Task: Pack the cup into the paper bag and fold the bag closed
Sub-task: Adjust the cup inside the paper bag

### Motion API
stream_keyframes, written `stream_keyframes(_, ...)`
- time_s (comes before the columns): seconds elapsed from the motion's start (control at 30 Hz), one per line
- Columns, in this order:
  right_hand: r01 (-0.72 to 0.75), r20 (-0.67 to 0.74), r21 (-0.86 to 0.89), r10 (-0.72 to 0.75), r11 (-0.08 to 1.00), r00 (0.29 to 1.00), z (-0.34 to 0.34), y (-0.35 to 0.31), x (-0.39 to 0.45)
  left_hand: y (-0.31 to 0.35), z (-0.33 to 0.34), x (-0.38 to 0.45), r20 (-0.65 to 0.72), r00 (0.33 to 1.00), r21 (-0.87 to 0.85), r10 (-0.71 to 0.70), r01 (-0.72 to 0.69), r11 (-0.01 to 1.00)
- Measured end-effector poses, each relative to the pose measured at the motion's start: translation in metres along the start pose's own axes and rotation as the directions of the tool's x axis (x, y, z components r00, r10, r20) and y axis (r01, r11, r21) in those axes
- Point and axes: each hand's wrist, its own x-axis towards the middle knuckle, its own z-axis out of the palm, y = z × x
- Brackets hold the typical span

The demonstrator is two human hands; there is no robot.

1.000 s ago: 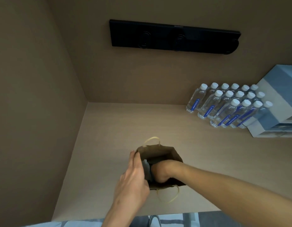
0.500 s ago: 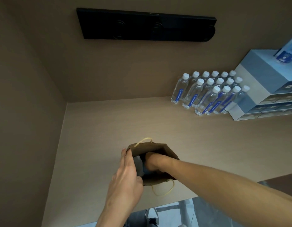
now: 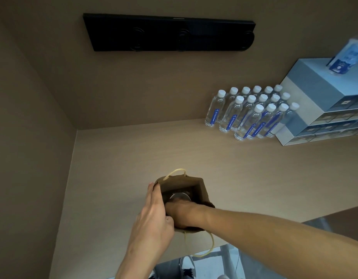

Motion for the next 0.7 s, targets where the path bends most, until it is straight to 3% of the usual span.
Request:
stream_keyframes(0.17, 0.046, 0.038, -0.046, -0.044, 0.998, 0.998, -0.009, -0.003, -0.005, 0.0, 0.0, 0.002, -0.01, 1.0, 0.02, -0.026, 0.026, 0.999)
stream_keyframes(0.33, 0.061, -0.051, 0.103, -0.056, 0.993, 0.997, -0.014, -0.005, -0.011, 0.0, -0.002, 0.003, -0.04, 0.999, -0.003, -0.023, 0.023, 1.0)
stream_keyframes(0.4, 0.006, -0.106, 0.24, 0.02, 0.971, 0.994, -0.016, -0.005, -0.011, 0.001, -0.003, 0.003, -0.054, 0.998, -0.013, -0.028, 0.027, 1.0)
stream_keyframes(0.5, -0.111, -0.054, 0.475, 0.155, 0.873, 0.986, -0.021, -0.006, -0.01, 0.003, -0.004, 0.002, -0.057, 0.998, -0.022, -0.024, 0.023, 1.0)
stream_keyframes(0.63, -0.109, -0.179, 0.568, 0.252, 0.816, 0.951, -0.024, -0.001, -0.007, 0.004, -0.004, 0.004, -0.05, 0.999, -0.036, -0.008, 0.006, 0.999)
stream_keyframes(0.7, -0.135, -0.177, 0.614, 0.302, 0.777, 0.937, -0.025, 0.003, -0.007, 0.004, -0.005, 0.006, -0.051, 0.999, -0.051, 0.001, -0.004, 0.999)
